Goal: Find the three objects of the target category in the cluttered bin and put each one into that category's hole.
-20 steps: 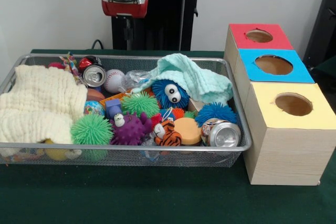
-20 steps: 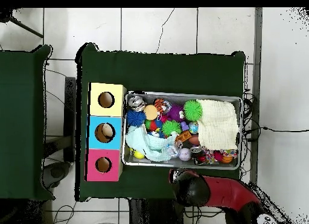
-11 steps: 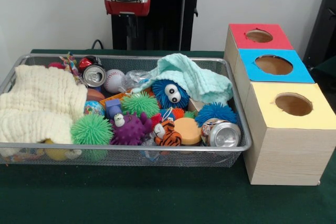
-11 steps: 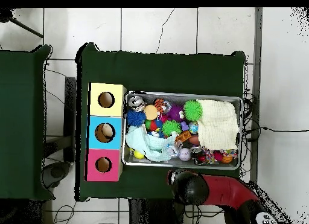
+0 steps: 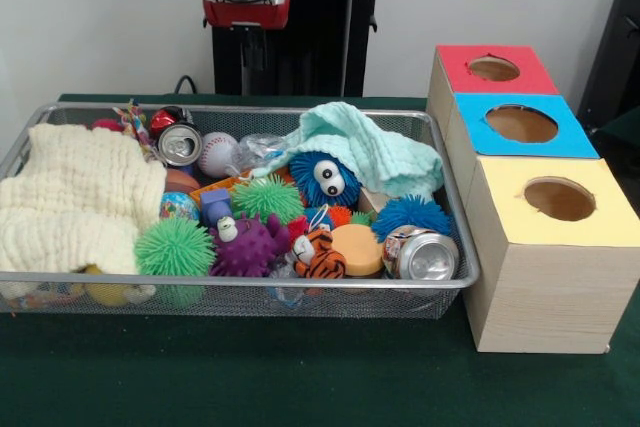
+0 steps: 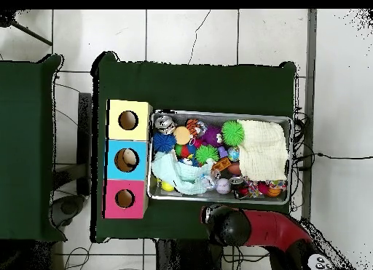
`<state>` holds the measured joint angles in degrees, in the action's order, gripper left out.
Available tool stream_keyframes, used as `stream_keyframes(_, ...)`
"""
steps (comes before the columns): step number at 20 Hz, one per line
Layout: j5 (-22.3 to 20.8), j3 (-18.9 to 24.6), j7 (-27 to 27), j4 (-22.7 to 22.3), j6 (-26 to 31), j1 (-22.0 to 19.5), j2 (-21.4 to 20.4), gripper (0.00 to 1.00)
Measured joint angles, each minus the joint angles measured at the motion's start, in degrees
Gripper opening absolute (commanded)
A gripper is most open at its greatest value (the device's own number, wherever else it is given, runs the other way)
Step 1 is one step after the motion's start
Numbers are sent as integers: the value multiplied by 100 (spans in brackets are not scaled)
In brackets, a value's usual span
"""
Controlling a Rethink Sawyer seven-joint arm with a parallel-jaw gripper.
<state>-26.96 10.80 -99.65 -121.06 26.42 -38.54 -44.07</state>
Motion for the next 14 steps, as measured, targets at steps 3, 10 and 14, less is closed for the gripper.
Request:
stream_keyframes(3,0,0,0,0,0,-1,54,0)
stream_keyframes(10,1,0,0,-5,0,-36,162,0)
stream_keyframes(14,1,1,0,-26,-1,-59,164,0)
